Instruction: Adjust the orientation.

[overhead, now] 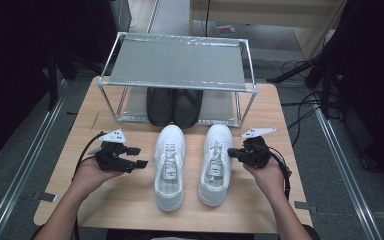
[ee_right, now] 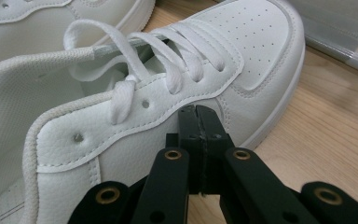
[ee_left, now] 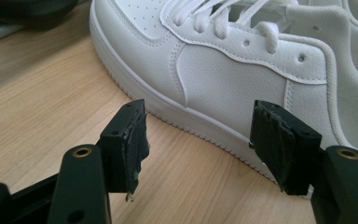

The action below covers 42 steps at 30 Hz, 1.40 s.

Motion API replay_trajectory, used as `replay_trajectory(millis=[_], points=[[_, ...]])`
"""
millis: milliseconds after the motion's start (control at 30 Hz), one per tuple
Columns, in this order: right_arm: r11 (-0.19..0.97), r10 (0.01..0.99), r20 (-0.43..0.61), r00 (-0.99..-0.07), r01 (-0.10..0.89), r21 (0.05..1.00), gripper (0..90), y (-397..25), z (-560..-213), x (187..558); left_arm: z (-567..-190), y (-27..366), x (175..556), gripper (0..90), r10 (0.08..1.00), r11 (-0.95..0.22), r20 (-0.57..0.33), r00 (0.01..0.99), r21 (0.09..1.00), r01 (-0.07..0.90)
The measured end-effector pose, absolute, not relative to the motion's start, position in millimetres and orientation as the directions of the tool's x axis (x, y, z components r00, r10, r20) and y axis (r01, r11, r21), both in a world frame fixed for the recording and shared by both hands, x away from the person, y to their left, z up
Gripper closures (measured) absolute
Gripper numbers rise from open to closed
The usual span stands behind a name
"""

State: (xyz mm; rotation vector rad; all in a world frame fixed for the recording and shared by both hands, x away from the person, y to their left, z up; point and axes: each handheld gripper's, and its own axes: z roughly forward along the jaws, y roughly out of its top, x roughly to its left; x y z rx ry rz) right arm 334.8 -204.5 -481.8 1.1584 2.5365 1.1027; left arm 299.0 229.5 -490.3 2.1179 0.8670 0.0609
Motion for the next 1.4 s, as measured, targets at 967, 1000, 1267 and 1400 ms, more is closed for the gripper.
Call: replay_trajectory(millis=[967, 1000, 1267, 1400], points=[[0.467, 0.646, 0.17, -0.744, 0.561, 0.683, 90.0, -167, -484, 338, -508, 198, 304, 74.6, 0.612, -0.445, -0.298, 0.733, 0.637, 0.63], [0.471, 0.642, 0.166, -0.748, 0.556, 0.685, 90.0, -165, -484, 338, -508, 198, 304, 75.0, 0.613, -0.443, -0.3, 0.731, 0.635, 0.632], [0.474, 0.637, 0.167, -0.753, 0.554, 0.684, 90.0, -162, -485, 339, -509, 188, 298, 84.0, 0.584, -0.445, -0.331, 0.741, 0.633, 0.633], [0.466, 0.64, 0.177, -0.748, 0.561, 0.684, 90.0, -163, -485, 339, -508, 178, 292, 85.1, 0.577, -0.473, -0.3, 0.759, 0.635, 0.611]])
